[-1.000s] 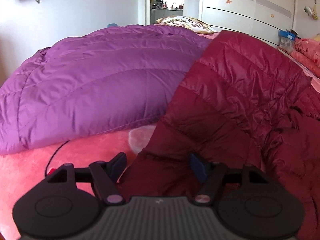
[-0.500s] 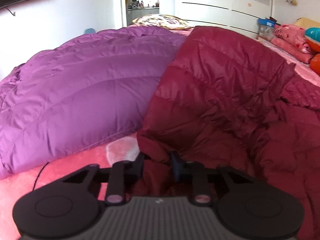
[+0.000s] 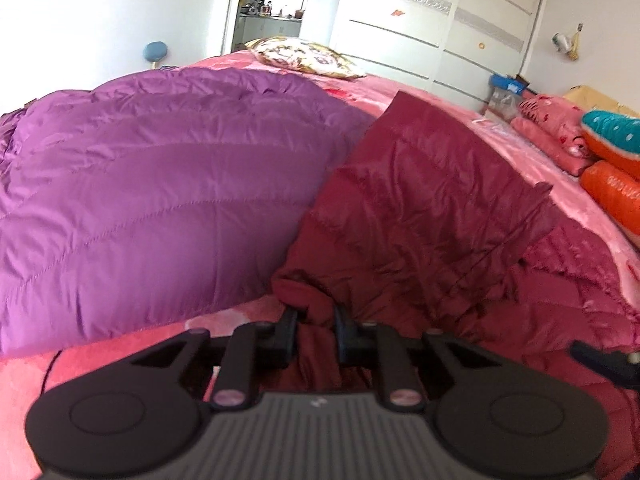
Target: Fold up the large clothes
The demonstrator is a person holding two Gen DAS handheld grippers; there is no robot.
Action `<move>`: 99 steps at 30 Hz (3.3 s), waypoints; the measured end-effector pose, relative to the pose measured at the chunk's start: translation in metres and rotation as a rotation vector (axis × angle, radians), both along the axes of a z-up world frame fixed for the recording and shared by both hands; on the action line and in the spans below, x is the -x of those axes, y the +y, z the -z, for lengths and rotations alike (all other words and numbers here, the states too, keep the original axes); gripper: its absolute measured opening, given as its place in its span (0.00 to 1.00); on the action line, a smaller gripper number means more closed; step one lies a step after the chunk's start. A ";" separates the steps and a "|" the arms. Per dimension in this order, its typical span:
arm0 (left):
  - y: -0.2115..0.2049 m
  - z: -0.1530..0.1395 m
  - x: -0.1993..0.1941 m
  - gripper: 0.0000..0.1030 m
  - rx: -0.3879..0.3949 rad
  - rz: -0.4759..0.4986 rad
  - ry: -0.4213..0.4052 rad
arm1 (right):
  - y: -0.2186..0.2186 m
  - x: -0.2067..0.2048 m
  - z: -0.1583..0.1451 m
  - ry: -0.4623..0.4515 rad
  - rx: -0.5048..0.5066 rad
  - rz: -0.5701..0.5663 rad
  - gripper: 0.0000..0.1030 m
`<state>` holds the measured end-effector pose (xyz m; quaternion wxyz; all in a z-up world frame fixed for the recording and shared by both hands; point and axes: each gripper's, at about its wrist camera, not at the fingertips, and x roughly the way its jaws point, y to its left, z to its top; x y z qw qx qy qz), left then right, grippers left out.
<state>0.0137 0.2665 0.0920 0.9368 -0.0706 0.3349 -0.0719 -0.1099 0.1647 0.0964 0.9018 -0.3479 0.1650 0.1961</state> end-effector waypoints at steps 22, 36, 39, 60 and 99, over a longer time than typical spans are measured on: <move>0.007 -0.007 -0.003 0.15 0.220 0.096 0.008 | 0.058 -0.036 0.035 -0.110 0.078 -0.156 1.00; 0.036 -0.003 -0.012 0.15 0.612 0.146 0.031 | 0.062 -0.015 0.040 -0.092 0.027 -0.163 1.00; 0.036 -0.003 -0.011 0.15 0.663 0.172 0.023 | 0.064 -0.013 0.033 -0.092 -0.021 -0.146 1.00; 0.010 -0.004 -0.010 0.15 0.688 0.364 0.048 | 0.035 -0.040 -0.001 0.098 -0.538 0.081 0.83; -0.056 0.025 -0.006 0.42 0.327 0.445 0.044 | -0.275 -0.184 -0.046 0.084 -0.631 0.682 0.38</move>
